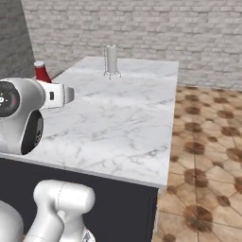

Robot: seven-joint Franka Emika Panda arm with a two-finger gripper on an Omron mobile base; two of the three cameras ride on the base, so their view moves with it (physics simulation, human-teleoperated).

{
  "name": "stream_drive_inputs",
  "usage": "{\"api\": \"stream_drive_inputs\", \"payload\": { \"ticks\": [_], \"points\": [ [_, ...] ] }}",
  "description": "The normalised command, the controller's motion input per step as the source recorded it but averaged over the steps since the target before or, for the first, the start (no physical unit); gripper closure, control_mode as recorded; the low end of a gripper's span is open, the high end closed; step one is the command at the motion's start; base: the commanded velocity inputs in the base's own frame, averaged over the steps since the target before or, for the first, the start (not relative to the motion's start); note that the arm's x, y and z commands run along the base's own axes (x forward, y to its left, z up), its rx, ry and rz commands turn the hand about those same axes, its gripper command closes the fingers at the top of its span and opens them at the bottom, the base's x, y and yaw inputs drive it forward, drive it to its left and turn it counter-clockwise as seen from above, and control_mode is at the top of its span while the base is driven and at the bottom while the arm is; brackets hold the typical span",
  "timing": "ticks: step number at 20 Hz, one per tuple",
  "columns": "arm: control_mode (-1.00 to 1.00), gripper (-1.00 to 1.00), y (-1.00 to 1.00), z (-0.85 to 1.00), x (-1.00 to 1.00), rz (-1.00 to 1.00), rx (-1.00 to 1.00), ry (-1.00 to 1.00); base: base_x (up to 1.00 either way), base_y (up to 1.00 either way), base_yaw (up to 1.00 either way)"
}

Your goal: The dining table condiment station is running low on ketchup. Refill the condiment station by opening the cabinet and taking the ketchup from the cabinet and placing it on the dining table.

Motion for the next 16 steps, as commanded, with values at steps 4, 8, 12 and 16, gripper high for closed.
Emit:
{"api": "stream_drive_inputs", "payload": {
  "ticks": [4,8,12,16],
  "points": [
    [1.00,1.00,0.00,0.00,0.00,0.00,0.00,0.00,0.43,-0.36,0.09],
    [1.00,1.00,0.00,0.00,0.00,0.00,0.00,0.00,0.11,-0.18,0.08],
    [-1.00,1.00,-0.23,-0.06,0.28,0.08,0.00,0.02,0.00,0.00,0.00],
    [-1.00,1.00,-0.72,-0.20,0.53,0.24,0.02,0.01,0.00,0.00,0.00]
  ]
}}
